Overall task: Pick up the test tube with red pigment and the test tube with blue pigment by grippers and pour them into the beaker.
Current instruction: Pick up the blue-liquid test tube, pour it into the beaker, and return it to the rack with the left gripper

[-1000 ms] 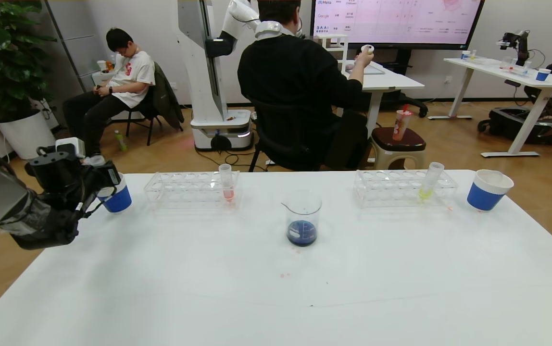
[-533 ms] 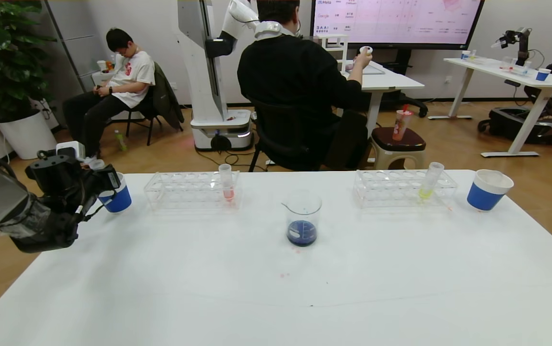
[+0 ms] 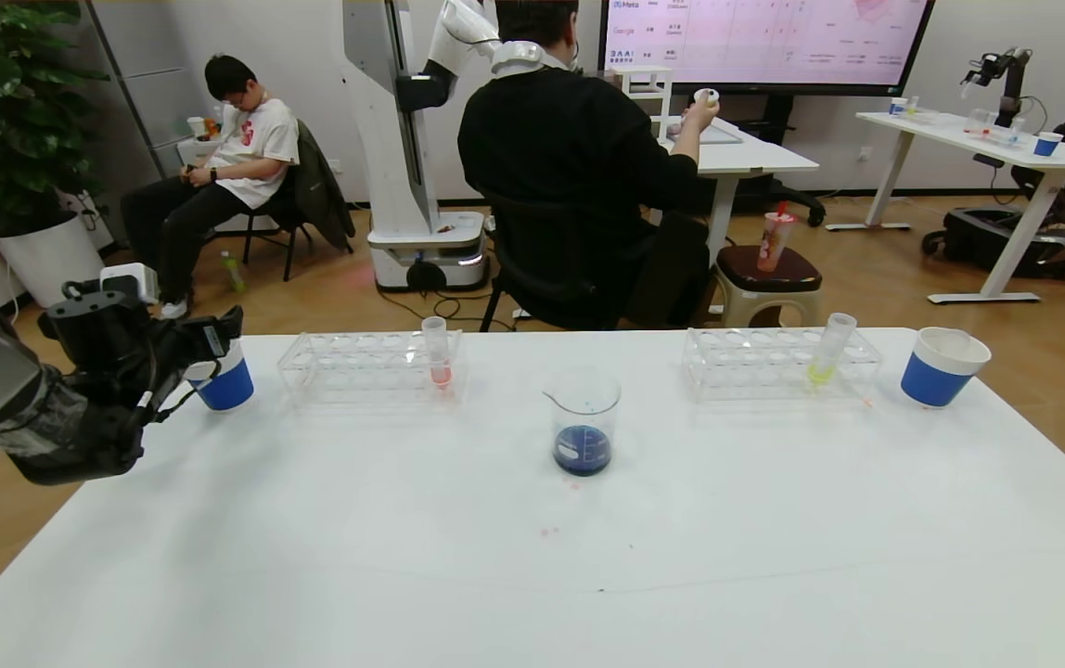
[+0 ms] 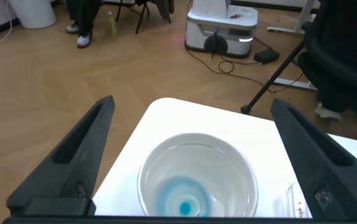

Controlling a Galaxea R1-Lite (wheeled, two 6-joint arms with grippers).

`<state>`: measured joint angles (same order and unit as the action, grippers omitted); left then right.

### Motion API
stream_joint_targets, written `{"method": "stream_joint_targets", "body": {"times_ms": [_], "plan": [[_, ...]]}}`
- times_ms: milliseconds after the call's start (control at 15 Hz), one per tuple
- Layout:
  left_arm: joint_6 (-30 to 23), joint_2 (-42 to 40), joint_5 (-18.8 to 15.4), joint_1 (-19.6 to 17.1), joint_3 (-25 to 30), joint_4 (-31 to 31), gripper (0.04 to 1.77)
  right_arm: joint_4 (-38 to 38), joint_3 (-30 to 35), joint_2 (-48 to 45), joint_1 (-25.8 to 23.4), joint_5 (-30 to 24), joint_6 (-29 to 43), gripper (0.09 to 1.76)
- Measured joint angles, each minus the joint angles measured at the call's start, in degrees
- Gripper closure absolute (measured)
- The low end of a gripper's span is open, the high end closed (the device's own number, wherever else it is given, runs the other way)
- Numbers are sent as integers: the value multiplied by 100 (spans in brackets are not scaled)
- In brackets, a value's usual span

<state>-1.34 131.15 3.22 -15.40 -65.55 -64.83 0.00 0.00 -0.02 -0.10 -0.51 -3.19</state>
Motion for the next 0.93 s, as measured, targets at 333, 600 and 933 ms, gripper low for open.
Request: {"method": "stream_joint_targets", "body": {"times_ms": [333, 600, 933], "plan": [[-37, -625, -5, 405, -11, 240, 7, 0, 0, 0, 0, 0, -2, 11], [-26, -1480, -6, 1168, 591, 402, 7, 0, 0, -2, 0, 0, -2, 11], [112, -2831, -28, 1591, 1278, 858, 7, 0, 0, -2, 0, 2, 0, 11]]}}
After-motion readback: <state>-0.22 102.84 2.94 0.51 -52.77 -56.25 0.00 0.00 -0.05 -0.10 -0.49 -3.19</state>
